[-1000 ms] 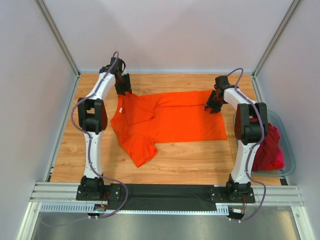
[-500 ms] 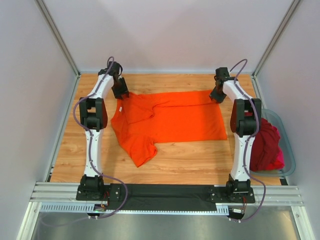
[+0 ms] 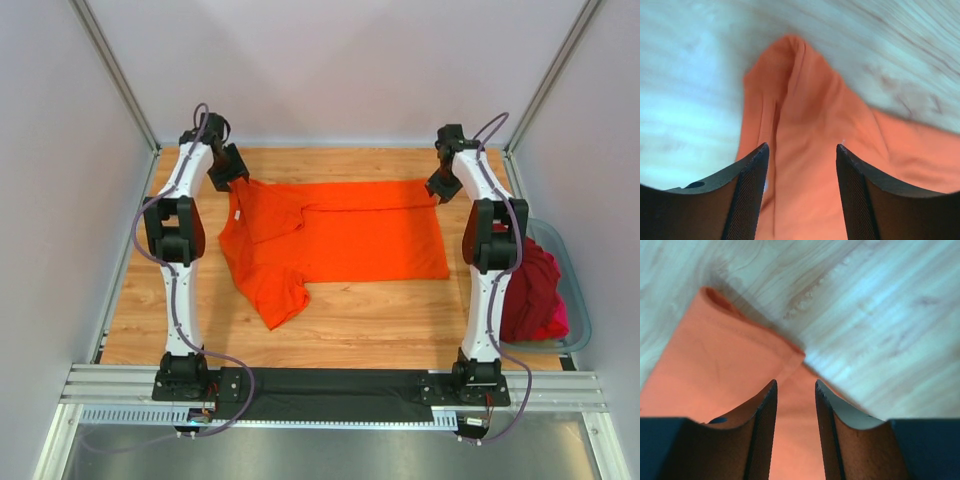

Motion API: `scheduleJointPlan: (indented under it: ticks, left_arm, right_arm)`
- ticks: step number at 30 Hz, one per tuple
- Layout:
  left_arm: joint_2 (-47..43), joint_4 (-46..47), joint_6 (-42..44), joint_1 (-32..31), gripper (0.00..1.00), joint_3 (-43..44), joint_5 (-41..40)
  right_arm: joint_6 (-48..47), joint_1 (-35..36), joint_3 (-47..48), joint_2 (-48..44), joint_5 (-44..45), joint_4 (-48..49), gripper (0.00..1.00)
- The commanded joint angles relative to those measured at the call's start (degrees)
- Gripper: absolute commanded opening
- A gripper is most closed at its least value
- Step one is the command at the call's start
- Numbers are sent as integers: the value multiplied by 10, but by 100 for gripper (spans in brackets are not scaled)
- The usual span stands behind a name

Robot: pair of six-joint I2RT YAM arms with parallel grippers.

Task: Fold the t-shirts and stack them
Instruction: Fold the tshirt

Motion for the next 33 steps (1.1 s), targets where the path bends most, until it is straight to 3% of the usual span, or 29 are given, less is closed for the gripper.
scheduleJointPlan:
  ticks: [1,4,8,9,11,16,23,27,33]
  left_arm:
    - [-158,-41,-6,3,64,-35,-3]
    - [-244,-77,1,-18,63,-128,-22]
    - [-369,-64,-24,-54,60,-311,31]
    - [-420,-59,-32,-61,59,-386,39]
    - [-474,-43,-52,-88,58,-454,41]
    - [-621,-46,-123,-131,58,-640,81]
    - [-809,13,-299,-191,57,-877,100]
    - [-806,109,-376,-223,57,-948,134]
    - [-756,117,-403,-248,57,-948,86]
  right_arm:
    - [35,-2,67,-80,3,-154,38]
    - [68,-2,-19,-152,3,-196,39]
    - [70,-1,-189,-255,-53,-149,39]
    - [68,-1,-211,-266,-54,-147,39]
    - [60,-1,-266,-294,-71,-128,39]
    - [45,0,-330,-324,-104,-101,39]
    - [29,0,-390,-367,-125,-72,39]
    - [18,1,-411,-387,-122,-67,39]
    - [19,1,-426,-401,-125,-55,39]
